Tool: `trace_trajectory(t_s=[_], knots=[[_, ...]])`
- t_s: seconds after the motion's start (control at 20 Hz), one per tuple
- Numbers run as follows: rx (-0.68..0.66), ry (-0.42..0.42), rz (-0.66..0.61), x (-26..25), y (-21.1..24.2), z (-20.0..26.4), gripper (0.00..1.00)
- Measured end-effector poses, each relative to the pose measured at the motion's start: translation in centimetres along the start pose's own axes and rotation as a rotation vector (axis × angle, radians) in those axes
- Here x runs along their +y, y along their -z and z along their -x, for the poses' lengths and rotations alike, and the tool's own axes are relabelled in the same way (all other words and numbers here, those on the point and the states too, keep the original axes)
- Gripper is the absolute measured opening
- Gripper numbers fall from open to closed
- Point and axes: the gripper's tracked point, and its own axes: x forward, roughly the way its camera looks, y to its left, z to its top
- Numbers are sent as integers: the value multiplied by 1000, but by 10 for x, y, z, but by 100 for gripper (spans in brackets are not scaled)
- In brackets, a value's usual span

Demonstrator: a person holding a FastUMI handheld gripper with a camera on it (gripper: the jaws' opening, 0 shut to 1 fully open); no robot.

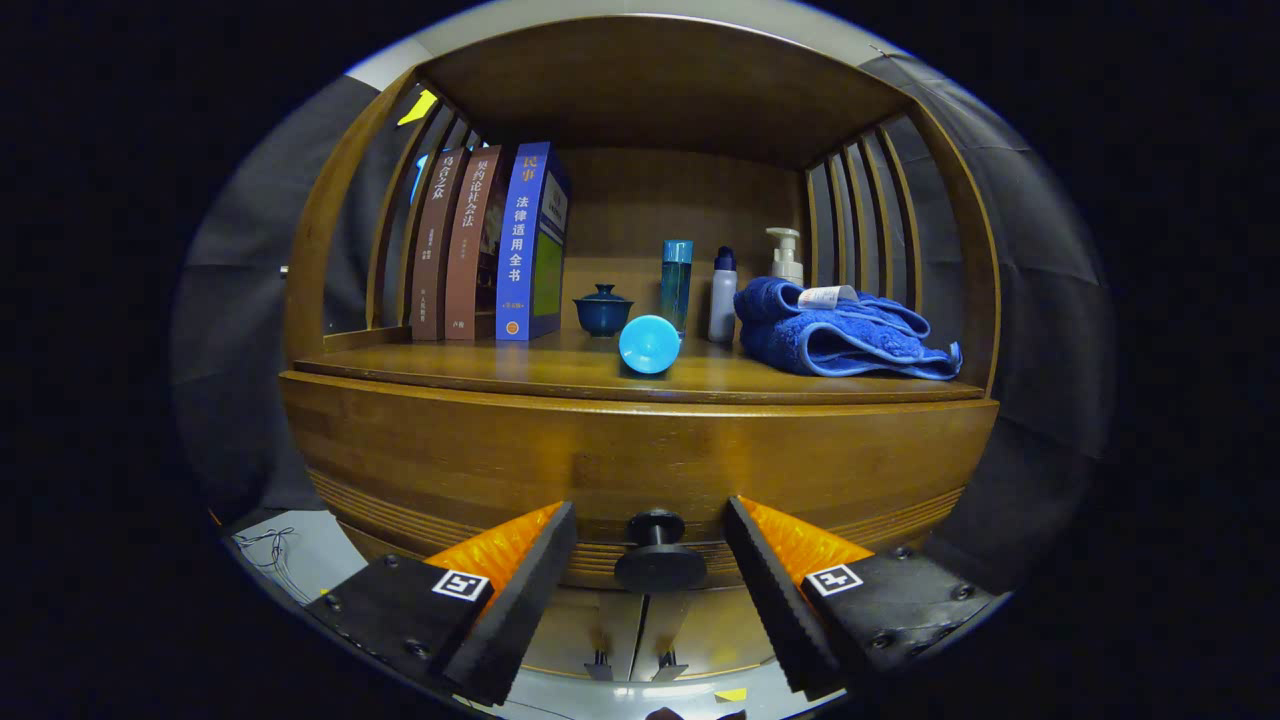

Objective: Pull open the drawer, take out the items inside it, and place them on the countertop above the cabinet.

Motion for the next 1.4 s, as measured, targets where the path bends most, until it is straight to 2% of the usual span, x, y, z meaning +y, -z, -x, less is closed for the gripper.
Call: trace_trajectory(t_s=[0.2, 0.3, 0.4, 0.55, 0.75, 1.05, 1.4], knots=[[-5, -2, 20, 0, 0, 2, 99], [-5, 29, 10, -5, -4, 5, 99], [-33, 37, -1, -6, -21, 12, 99], [-55, 1, -3, -1, -48, 30, 99], [-105, -4, -19, -1, -102, 51, 99], [-202, -29, -62, -15, -207, 94, 98], [-236, -44, -67, -18, -285, 149, 98]])
